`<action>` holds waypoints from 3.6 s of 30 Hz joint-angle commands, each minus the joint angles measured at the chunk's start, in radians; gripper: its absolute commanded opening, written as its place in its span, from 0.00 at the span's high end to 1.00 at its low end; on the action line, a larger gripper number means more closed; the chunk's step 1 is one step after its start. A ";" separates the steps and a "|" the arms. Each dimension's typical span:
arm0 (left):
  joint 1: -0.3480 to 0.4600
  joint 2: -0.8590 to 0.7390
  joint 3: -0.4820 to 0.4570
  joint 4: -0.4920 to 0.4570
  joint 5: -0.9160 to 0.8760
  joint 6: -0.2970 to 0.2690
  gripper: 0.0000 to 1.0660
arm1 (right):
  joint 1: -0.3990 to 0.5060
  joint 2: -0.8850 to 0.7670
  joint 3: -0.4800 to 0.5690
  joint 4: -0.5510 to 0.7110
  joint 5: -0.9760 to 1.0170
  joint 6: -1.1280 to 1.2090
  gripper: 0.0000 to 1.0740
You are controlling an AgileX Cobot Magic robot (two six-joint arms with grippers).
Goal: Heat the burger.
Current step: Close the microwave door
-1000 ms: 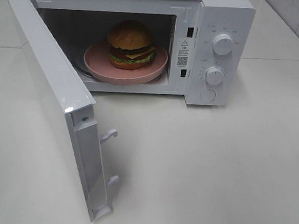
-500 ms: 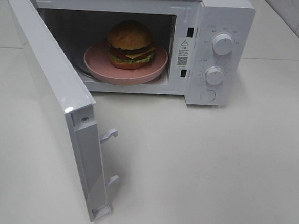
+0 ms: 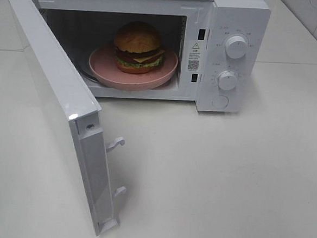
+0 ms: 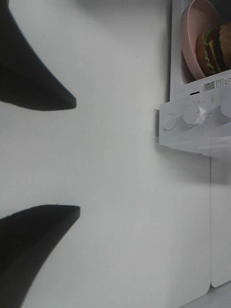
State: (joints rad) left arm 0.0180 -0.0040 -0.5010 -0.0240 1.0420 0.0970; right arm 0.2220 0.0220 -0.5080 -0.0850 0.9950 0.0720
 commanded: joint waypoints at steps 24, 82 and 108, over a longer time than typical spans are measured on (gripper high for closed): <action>0.003 0.355 -0.029 -0.265 -0.403 0.234 1.00 | -0.001 -0.051 0.009 -0.002 0.005 -0.014 0.49; -0.547 1.555 -0.293 -0.782 -0.966 0.863 1.00 | -0.001 -0.051 0.009 -0.002 0.005 -0.014 0.49; -0.564 1.907 -0.771 -0.804 -0.931 0.859 1.00 | -0.001 -0.051 0.009 -0.002 0.005 -0.014 0.49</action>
State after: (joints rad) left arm -0.5500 1.8970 -1.2500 -0.8330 0.1640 0.9370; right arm 0.2220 -0.0030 -0.5010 -0.0830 1.0010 0.0670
